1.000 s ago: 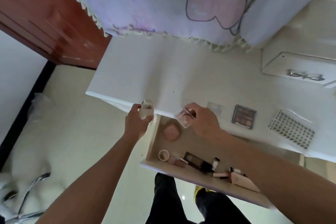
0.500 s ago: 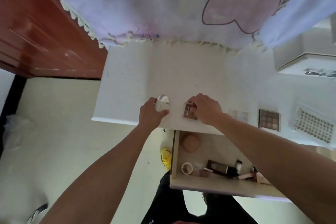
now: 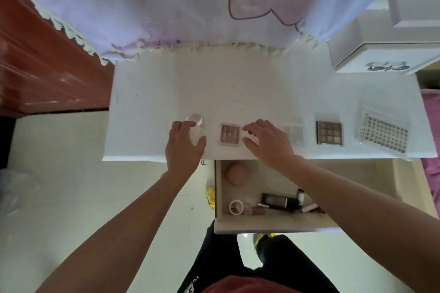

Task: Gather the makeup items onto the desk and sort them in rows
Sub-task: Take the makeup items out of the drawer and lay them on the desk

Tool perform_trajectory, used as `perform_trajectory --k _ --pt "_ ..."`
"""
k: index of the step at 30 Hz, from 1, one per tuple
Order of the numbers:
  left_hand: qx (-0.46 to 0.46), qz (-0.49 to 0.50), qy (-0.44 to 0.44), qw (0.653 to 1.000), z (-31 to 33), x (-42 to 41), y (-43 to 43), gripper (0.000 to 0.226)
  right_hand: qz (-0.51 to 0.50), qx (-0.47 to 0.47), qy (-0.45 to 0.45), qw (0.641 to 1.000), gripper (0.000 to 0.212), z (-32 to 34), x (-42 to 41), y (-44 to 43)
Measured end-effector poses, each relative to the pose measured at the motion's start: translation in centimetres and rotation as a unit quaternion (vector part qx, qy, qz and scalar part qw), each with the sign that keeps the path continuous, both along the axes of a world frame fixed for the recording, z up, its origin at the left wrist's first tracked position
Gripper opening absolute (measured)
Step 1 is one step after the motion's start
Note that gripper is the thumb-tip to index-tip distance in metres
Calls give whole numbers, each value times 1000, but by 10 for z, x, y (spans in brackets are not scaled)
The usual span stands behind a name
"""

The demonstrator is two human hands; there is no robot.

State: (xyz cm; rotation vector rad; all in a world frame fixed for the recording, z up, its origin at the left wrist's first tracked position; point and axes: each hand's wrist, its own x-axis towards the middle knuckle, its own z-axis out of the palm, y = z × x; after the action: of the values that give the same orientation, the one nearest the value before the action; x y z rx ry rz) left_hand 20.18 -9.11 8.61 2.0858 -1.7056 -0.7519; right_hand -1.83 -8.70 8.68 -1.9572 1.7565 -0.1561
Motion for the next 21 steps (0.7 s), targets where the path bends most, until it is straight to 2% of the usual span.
perform_trajectory --k 4,9,13,16,21 --pt "3 -63 39 997 1 -42 51 22 -19 15 -46 999 21 -6 -47 59" --pt "150 -144 -9 978 -30 -92 115 13 -24 157 14 987 22 -42 -113 131" --pt "250 -141 -64 956 -73 -117 125 44 5 223 83 971 22 -68 -146 154" --pt "287 -105 -102 947 -101 -127 112 63 11 226 76 971 18 -93 -152 157" --pt "275 -81 -144 947 -143 -137 92 85 54 239 69 967 46 -133 -139 151"
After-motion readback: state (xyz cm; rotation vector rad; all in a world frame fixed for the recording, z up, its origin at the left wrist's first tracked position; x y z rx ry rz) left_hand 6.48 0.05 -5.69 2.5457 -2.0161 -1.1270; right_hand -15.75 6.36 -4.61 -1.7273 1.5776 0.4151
